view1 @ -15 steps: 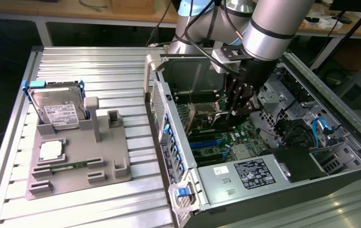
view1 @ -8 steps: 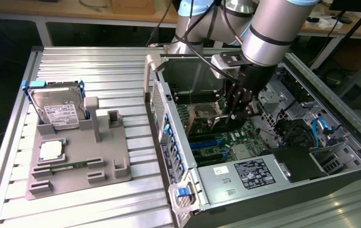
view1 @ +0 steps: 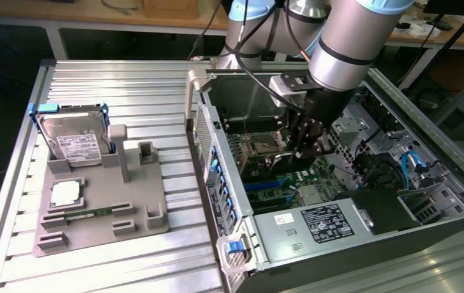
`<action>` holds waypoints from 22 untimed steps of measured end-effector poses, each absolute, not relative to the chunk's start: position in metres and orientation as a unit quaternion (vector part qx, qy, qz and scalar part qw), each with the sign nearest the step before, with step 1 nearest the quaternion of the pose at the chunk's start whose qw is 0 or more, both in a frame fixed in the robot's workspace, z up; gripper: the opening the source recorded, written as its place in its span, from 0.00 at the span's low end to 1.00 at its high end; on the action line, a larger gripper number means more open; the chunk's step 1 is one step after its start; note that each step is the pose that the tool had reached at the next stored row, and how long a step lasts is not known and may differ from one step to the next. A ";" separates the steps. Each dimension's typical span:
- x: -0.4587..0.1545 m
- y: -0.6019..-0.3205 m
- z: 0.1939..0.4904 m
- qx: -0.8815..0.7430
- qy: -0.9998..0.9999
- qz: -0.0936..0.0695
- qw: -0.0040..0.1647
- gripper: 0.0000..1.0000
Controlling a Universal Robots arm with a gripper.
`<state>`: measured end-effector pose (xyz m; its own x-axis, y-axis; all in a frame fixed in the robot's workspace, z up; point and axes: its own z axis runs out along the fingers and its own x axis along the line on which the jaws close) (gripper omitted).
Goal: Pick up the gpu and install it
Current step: 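Insert the gpu into the slot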
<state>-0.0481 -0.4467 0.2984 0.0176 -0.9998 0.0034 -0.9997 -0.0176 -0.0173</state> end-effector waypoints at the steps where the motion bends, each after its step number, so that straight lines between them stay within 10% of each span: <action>1: -0.049 -0.447 0.298 -0.713 0.701 -0.007 0.005 0.27; 22: -0.065 -0.451 0.281 -0.713 0.701 -0.008 0.006 0.27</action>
<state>-0.0648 -0.4507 0.2805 0.0175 -0.9998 0.0036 -0.9996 -0.0176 -0.0199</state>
